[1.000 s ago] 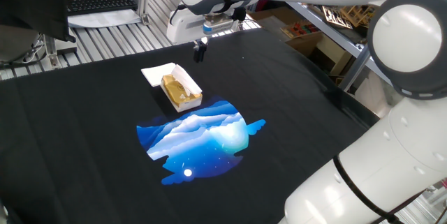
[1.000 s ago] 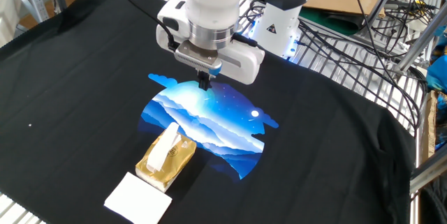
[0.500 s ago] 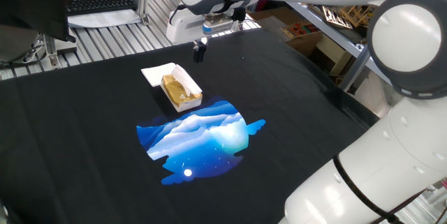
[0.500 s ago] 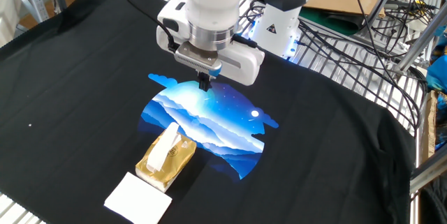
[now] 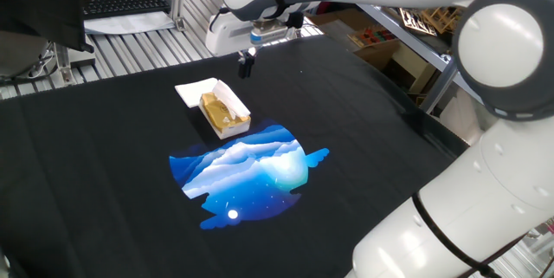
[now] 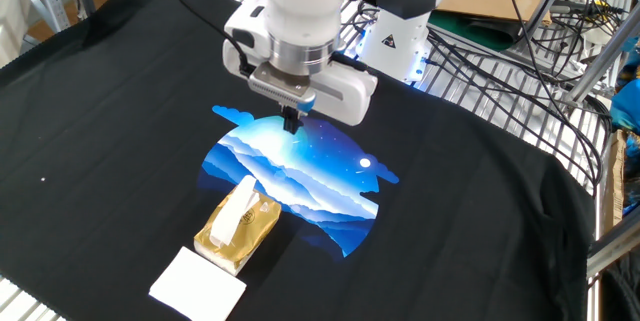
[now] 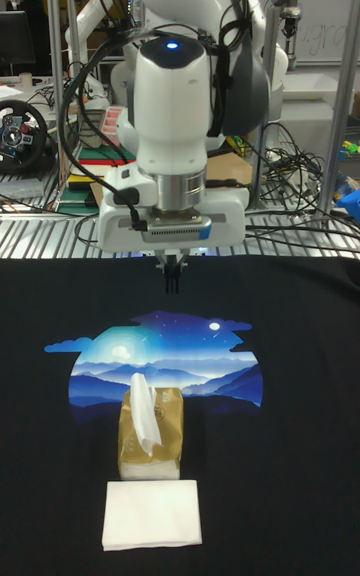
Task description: Pull out a napkin
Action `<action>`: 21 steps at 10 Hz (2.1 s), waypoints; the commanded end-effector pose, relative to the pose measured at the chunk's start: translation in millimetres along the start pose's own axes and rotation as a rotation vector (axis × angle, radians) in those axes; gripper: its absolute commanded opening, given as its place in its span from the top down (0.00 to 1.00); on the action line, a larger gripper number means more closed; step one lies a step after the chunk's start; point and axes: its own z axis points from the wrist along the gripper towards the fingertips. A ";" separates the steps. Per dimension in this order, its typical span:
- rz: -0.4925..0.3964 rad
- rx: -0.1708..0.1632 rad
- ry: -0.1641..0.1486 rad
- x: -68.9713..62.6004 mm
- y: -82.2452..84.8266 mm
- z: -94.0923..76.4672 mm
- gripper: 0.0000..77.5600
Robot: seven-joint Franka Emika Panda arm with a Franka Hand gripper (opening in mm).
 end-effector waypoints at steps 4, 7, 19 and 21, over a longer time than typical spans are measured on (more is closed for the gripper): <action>-0.004 -0.008 -0.021 -26.6 -10.6 2.9 1.00; 0.019 -0.006 -0.045 -33.3 -2.3 20.6 1.00; 0.064 -0.022 0.007 -28.1 -17.3 58.8 1.00; 0.085 -0.023 -0.003 -28.1 -17.3 58.6 1.00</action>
